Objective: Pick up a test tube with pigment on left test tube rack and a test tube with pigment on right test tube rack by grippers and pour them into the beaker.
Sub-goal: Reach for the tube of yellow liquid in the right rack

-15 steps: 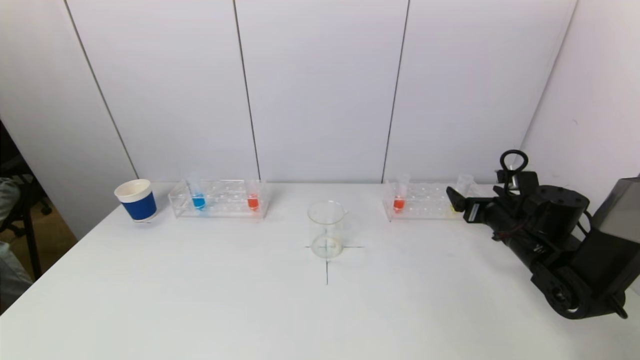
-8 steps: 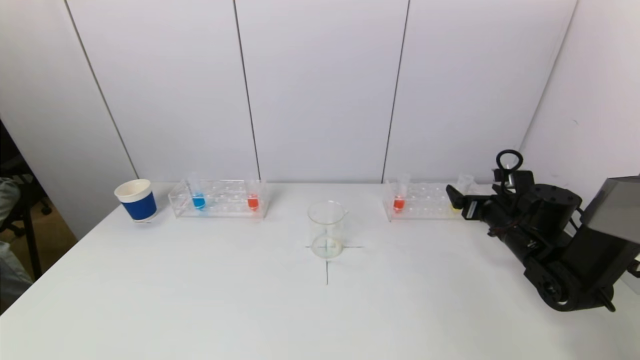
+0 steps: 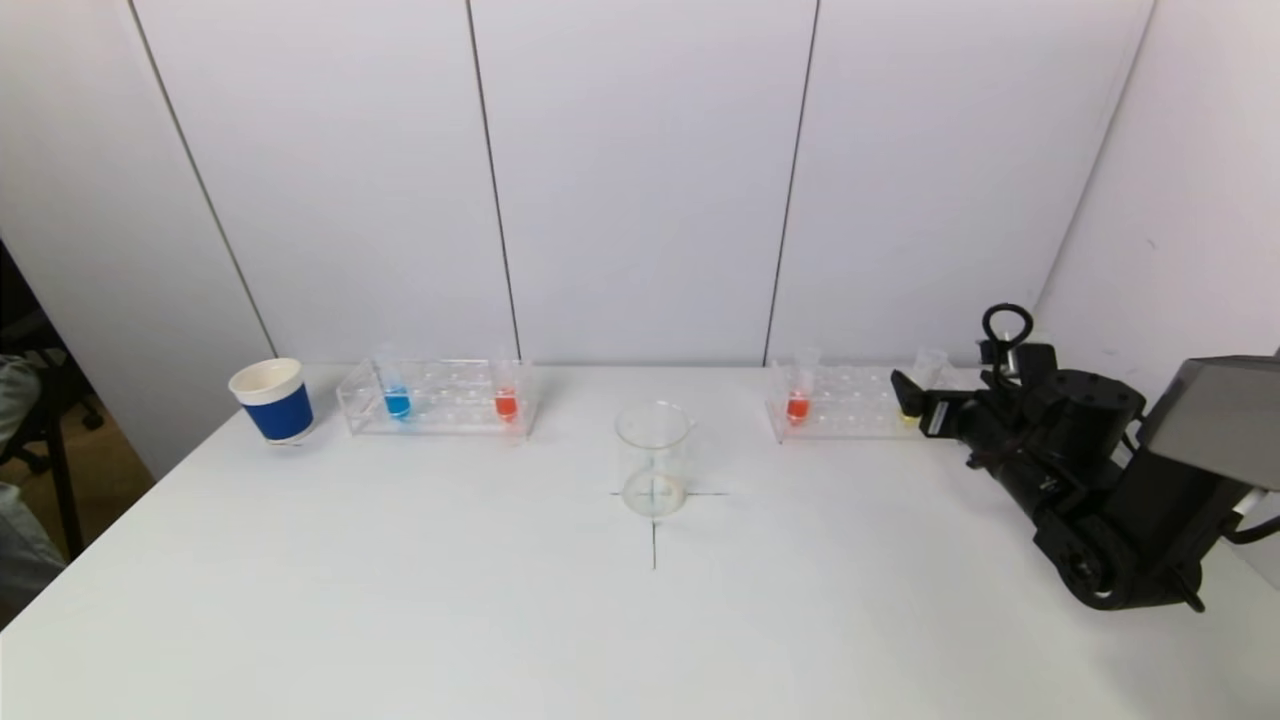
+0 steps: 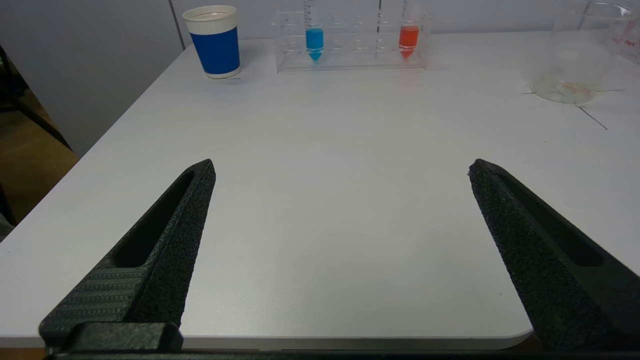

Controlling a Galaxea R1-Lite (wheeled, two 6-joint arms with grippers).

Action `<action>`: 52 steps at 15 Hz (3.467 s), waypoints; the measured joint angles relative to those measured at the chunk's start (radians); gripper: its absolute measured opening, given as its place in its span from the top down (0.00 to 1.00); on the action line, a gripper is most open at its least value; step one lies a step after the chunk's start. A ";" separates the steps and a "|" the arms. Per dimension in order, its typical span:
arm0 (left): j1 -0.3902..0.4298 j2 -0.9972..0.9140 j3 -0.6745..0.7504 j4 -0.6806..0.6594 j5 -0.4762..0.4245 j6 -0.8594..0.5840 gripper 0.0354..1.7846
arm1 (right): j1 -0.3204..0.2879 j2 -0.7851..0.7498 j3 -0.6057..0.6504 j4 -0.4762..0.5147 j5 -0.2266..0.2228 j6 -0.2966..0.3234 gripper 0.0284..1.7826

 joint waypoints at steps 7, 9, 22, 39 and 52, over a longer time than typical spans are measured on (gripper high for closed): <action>0.000 0.000 0.000 0.000 0.000 0.000 0.01 | 0.000 0.018 -0.019 0.005 0.000 0.000 0.01; 0.000 0.000 0.000 0.000 0.000 0.000 0.01 | 0.000 0.021 -0.024 0.005 0.000 0.000 0.01; 0.000 0.000 0.000 0.000 0.000 0.000 0.01 | -0.001 0.082 -0.123 0.009 -0.005 0.000 0.01; 0.000 0.000 0.000 0.000 0.000 0.000 0.01 | -0.007 0.134 -0.212 0.034 -0.013 -0.001 0.01; 0.000 0.000 0.000 0.000 0.000 0.000 0.01 | -0.003 0.151 -0.231 0.034 -0.013 -0.003 0.01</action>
